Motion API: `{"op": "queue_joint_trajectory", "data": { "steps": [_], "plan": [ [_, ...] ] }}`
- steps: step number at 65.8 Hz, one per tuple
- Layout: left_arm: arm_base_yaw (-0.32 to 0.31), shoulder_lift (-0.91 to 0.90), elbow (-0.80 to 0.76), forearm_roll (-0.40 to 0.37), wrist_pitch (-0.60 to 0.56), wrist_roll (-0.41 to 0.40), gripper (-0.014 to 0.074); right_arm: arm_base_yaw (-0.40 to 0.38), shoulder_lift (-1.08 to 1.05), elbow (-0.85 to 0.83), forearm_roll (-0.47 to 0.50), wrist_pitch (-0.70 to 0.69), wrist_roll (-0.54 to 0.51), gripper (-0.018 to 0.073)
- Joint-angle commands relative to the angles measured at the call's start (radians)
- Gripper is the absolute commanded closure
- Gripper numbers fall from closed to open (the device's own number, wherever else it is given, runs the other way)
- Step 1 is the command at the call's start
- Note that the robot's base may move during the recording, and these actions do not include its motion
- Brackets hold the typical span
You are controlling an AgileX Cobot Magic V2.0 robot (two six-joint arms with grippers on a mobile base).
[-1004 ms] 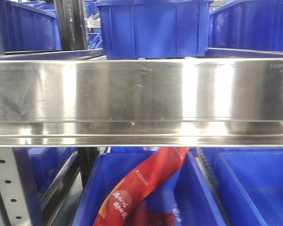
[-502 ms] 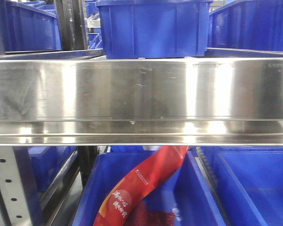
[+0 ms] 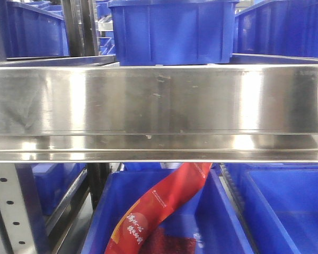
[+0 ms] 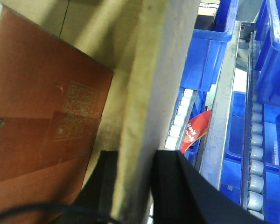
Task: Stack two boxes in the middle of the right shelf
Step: 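Approach the middle shelf of the rack holding the box stack, then lower the box stack onto the middle shelf with both grippers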
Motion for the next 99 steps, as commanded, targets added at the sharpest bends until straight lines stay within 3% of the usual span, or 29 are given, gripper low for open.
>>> {"op": "queue_joint_trajectory", "data": {
  "steps": [1, 15, 34, 55, 75, 80, 84, 96, 99],
  "plan": [
    [0.003, -0.016, -0.011, 0.004, -0.065, -0.002, 0.0708, -0.006, -0.013, -0.013, -0.032, -0.042, -0.021, 0.0712],
    [0.003, -0.016, -0.011, -0.007, -0.052, -0.002, 0.0708, -0.006, -0.013, -0.013, -0.028, -0.061, -0.021, 0.0712],
    [0.003, 0.059, -0.004, -0.054, 0.183, -0.002, 0.0708, -0.006, 0.006, 0.042, -0.021, 0.021, -0.021, 0.0712],
    [-0.047, 0.168, 0.046, -0.028, 0.202, -0.002, 0.0708, -0.006, 0.091, 0.163, -0.021, -0.018, -0.021, 0.0712],
    [-0.047, 0.231, 0.046, -0.005, 0.2, -0.002, 0.0682, -0.006, 0.156, 0.165, -0.021, -0.041, -0.021, 0.0693],
    [-0.047, 0.233, 0.046, -0.005, 0.2, -0.002, 0.0595, -0.006, 0.156, 0.165, -0.021, -0.045, -0.021, 0.0619],
    [-0.047, 0.233, 0.046, -0.005, 0.2, -0.002, 0.0462, -0.006, 0.156, 0.165, -0.021, -0.046, -0.021, 0.0498],
    [-0.047, 0.231, 0.042, -0.005, 0.195, -0.002, -0.0034, -0.006, 0.156, 0.165, -0.021, -0.05, -0.021, 0.0083],
    [-0.047, 0.226, 0.042, -0.005, 0.191, -0.002, -0.0001, -0.006, 0.156, 0.163, -0.021, -0.05, -0.021, 0.0005]
  ]
}}
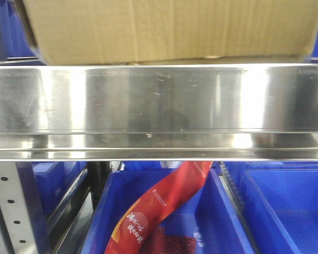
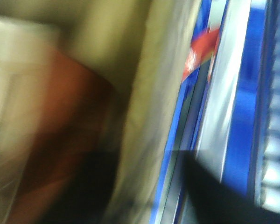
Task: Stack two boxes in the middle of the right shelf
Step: 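Lower the box stack onto the middle shelf with both grippers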
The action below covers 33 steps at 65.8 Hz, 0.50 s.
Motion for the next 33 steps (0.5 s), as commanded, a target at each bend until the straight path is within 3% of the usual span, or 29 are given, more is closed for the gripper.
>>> {"op": "queue_joint_trajectory", "data": {
  "steps": [1, 19, 26, 33],
  "plan": [
    [-0.007, -0.016, -0.009, -0.015, 0.0, 0.004, 0.0011, -0.004, -0.006, -0.004, -0.003, -0.02, -0.011, -0.001],
    [-0.007, -0.111, -0.009, -0.012, -0.021, 0.004, 0.0204, -0.004, -0.1, -0.004, -0.003, -0.028, -0.011, 0.0005],
    [-0.007, -0.16, -0.009, 0.005, -0.019, 0.004, 0.0288, -0.004, -0.156, 0.005, -0.003, -0.028, -0.011, 0.0108],
    [-0.007, -0.228, 0.015, 0.046, -0.03, 0.004, 0.0395, -0.004, -0.228, 0.062, -0.003, -0.041, -0.011, 0.0315]
  ]
}}
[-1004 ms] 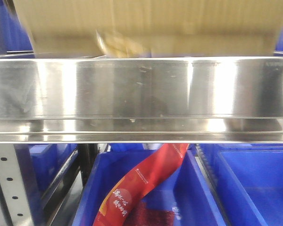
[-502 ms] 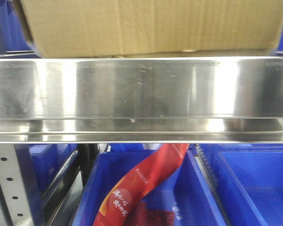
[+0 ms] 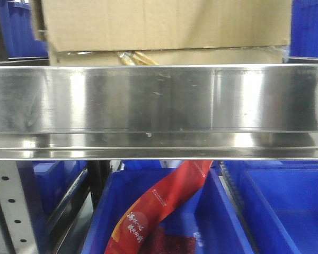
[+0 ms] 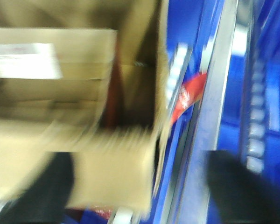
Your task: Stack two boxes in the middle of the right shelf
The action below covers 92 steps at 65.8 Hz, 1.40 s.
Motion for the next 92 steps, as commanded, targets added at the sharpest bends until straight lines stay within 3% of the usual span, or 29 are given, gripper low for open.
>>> {"op": "queue_joint_trajectory", "data": {
  "steps": [1, 12, 19, 39, 61, 92],
  "plan": [
    [-0.005, -0.056, 0.02, 0.03, -0.017, 0.001, 0.0409, -0.004, -0.057, 0.046, -0.003, -0.019, -0.011, 0.034],
    [-0.005, -0.212, 0.187, 0.059, -0.116, 0.001, 0.0609, -0.004, -0.207, 0.24, -0.003, -0.119, -0.035, 0.0622],
    [-0.005, -0.326, 0.341, 0.063, -0.228, 0.001, 0.0708, -0.004, -0.302, 0.386, -0.016, -0.223, -0.035, 0.0726],
    [-0.005, -0.634, 0.806, 0.136, -0.617, 0.001, 0.0708, -0.004, -0.567, 0.8, -0.04, -0.536, -0.093, 0.0721],
    [-0.005, -0.846, 1.182, 0.153, -1.028, 0.001, 0.0708, -0.004, -0.772, 1.071, -0.04, -0.768, -0.105, 0.0721],
    [-0.005, -0.861, 1.207, 0.149, -1.047, 0.001, 0.0708, -0.004, -0.782, 1.083, -0.04, -0.787, -0.105, 0.0721]
  ]
}}
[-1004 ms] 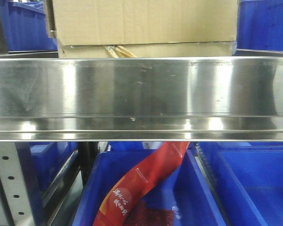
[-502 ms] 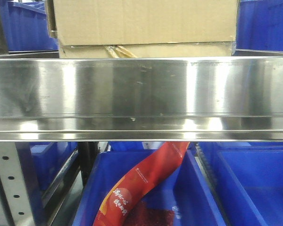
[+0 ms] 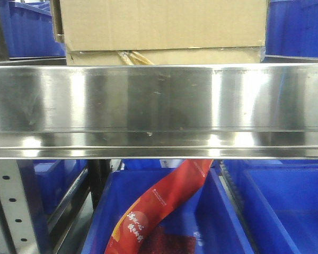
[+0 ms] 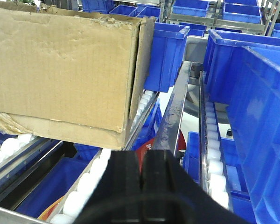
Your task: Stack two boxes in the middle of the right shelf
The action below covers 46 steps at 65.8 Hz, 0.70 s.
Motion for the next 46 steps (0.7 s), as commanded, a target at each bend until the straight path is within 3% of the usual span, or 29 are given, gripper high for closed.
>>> {"op": "queue_joint_trajectory", "data": {
  "steps": [1, 20, 32, 46],
  "plan": [
    [-0.005, -0.007, 0.0, 0.002, -0.021, -0.001, 0.0708, -0.004, -0.006, 0.004, -0.01, -0.03, -0.008, 0.0721],
    [0.005, -0.007, 0.0, -0.003, -0.019, -0.001, 0.0708, -0.004, -0.006, 0.004, -0.01, -0.03, -0.008, 0.0721],
    [0.142, -0.077, 0.066, -0.003, -0.012, -0.001, 0.0708, -0.004, -0.006, 0.004, -0.01, -0.03, -0.008, 0.0721],
    [0.278, -0.28, 0.27, -0.016, -0.012, 0.001, 0.0708, -0.004, -0.006, 0.004, -0.01, -0.03, -0.008, 0.0721]
  ]
}}
